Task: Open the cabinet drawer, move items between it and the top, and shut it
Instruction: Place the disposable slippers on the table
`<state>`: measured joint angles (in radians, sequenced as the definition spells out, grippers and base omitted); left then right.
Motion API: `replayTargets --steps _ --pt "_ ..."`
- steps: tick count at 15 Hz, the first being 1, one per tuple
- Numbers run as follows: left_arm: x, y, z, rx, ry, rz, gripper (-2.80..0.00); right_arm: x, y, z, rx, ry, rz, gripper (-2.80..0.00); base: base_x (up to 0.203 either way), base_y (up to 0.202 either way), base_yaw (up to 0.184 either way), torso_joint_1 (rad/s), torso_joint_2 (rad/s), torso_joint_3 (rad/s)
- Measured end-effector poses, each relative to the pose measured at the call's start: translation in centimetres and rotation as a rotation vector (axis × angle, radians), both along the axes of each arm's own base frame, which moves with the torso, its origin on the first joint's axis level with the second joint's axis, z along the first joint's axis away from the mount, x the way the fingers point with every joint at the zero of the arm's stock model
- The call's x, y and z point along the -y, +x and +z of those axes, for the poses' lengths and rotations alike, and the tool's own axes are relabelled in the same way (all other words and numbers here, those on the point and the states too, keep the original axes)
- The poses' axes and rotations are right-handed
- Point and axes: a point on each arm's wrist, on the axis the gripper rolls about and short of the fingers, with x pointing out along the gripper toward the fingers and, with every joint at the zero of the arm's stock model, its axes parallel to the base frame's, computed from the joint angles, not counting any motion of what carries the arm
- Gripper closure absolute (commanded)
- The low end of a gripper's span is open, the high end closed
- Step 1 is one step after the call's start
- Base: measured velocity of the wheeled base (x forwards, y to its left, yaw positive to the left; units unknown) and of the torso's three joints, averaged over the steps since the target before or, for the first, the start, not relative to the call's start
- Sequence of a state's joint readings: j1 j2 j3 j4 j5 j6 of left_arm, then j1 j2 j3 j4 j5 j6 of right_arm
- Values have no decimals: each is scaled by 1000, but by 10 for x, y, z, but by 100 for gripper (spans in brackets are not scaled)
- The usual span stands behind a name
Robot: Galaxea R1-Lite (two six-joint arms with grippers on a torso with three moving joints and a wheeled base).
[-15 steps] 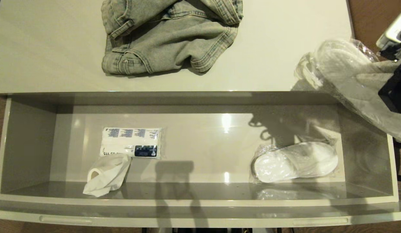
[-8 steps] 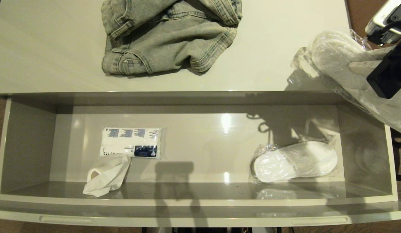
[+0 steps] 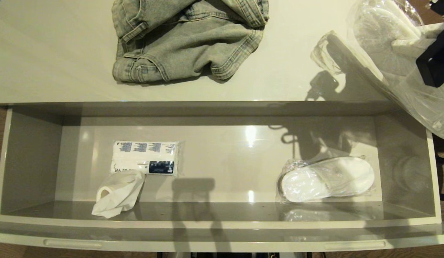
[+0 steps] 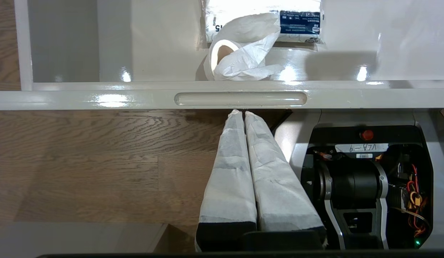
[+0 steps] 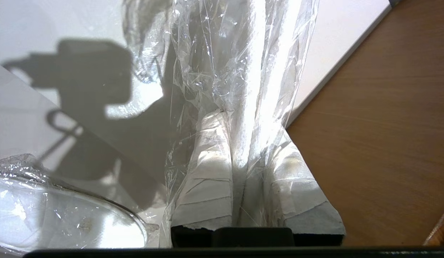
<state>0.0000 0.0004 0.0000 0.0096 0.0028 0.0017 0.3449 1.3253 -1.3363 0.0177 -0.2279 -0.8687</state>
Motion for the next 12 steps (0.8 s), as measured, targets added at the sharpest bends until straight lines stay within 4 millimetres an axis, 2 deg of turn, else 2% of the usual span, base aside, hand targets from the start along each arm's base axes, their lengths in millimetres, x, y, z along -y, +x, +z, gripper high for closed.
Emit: replayTargets --steps 8,12 --pt "0 0 0 -1 0 0 0 -2 -25 28 120 28 42 0 0 0 0 0 0 0" --pt "0 0 0 0 0 0 0 -13 -38 34 147 17 97 0 0 0 0 0 0 0"
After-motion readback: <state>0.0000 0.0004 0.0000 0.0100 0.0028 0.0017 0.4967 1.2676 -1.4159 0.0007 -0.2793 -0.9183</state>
